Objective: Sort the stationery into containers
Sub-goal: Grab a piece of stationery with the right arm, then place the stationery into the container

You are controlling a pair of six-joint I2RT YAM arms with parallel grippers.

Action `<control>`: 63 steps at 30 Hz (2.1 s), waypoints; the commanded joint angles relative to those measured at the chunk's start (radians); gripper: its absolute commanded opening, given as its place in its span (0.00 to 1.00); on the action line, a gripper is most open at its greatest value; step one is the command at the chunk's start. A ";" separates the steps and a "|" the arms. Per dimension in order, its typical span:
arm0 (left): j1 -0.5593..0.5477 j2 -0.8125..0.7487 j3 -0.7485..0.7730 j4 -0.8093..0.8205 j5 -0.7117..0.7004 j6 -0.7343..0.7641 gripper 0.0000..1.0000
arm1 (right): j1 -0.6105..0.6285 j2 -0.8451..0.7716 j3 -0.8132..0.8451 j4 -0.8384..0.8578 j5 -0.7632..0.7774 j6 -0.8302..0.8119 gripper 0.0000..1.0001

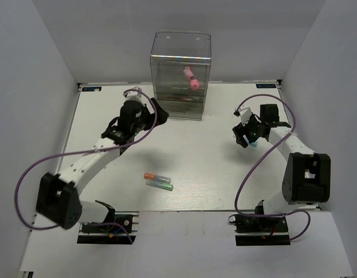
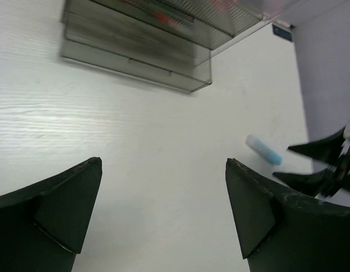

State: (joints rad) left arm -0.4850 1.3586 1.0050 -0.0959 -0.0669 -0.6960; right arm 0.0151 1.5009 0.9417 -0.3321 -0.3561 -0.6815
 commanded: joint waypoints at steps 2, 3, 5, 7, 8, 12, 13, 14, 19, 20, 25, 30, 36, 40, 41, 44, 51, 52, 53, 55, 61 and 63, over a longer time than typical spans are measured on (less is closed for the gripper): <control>0.006 -0.208 -0.072 -0.266 -0.085 0.255 0.99 | -0.004 0.106 0.169 -0.151 0.055 -0.115 0.85; 0.006 -0.235 -0.100 -0.281 -0.085 0.275 0.99 | -0.003 0.123 0.196 -0.151 0.072 -0.118 0.85; 0.006 -0.303 -0.130 -0.281 -0.085 0.320 0.99 | -0.033 0.183 0.236 -0.191 0.065 -0.133 0.85; 0.006 -0.340 -0.178 -0.281 -0.085 0.320 0.99 | -0.032 0.247 0.288 -0.228 0.051 -0.151 0.85; 0.006 -0.370 -0.193 -0.281 -0.085 0.335 0.99 | -0.032 0.274 0.299 -0.252 0.058 -0.151 0.85; 0.006 -0.406 -0.204 -0.306 -0.094 0.378 0.99 | -0.033 0.344 0.302 -0.228 0.103 -0.162 0.82; 0.006 -0.406 -0.216 -0.306 -0.094 0.391 0.99 | -0.033 0.352 0.307 -0.226 0.108 -0.164 0.82; 0.006 -0.418 -0.227 -0.306 -0.094 0.391 0.99 | -0.032 0.361 0.312 -0.232 0.103 -0.165 0.80; 0.006 -0.446 -0.236 -0.326 -0.071 0.411 0.99 | -0.027 0.401 0.304 -0.213 0.127 -0.173 0.72; 0.006 -0.446 -0.246 -0.326 -0.071 0.411 0.99 | -0.027 0.404 0.301 -0.212 0.137 -0.177 0.70; 0.006 -0.466 -0.255 -0.326 -0.071 0.411 0.99 | -0.020 0.436 0.299 -0.278 0.171 -0.256 0.23; 0.006 -0.466 -0.255 -0.326 -0.071 0.411 0.99 | 0.065 0.386 0.305 -0.341 0.102 -0.348 0.00; 0.006 -0.426 -0.255 -0.326 -0.071 0.411 0.99 | 0.245 0.343 0.457 -0.369 0.075 -0.359 0.00; 0.006 -0.415 -0.264 -0.326 -0.071 0.411 0.99 | 0.358 0.373 0.583 -0.340 0.098 -0.322 0.00; 0.006 -0.415 -0.264 -0.326 -0.082 0.411 0.99 | 0.373 0.384 0.600 -0.305 0.104 -0.314 0.00; 0.006 -0.406 -0.264 -0.326 -0.082 0.411 0.99 | 0.428 0.415 0.692 -0.227 0.146 -0.300 0.00; 0.006 -0.358 -0.264 -0.335 -0.064 0.397 0.99 | 0.506 0.542 0.796 -0.006 0.272 -0.357 0.00; 0.006 -0.349 -0.264 -0.344 -0.053 0.382 0.99 | 0.516 0.564 0.812 0.005 0.275 -0.368 0.00; 0.006 -0.349 -0.264 -0.344 -0.041 0.365 0.99 | 0.520 0.579 0.827 0.013 0.279 -0.383 0.00; 0.006 -0.375 -0.279 -0.344 0.014 0.269 0.99 | 0.529 0.617 0.842 0.071 0.284 -0.406 0.00; 0.006 -0.504 -0.417 -0.291 0.121 -0.029 0.99 | 0.539 0.731 0.936 0.154 0.295 -0.443 0.00; 0.006 -0.559 -0.436 -0.291 0.102 -0.078 0.99 | 0.537 0.760 0.977 0.156 0.295 -0.464 0.00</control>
State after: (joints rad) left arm -0.4808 0.8719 0.5896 -0.4122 0.0059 -0.6144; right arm 0.5510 2.2448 1.8351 -0.2604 -0.0734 -1.1042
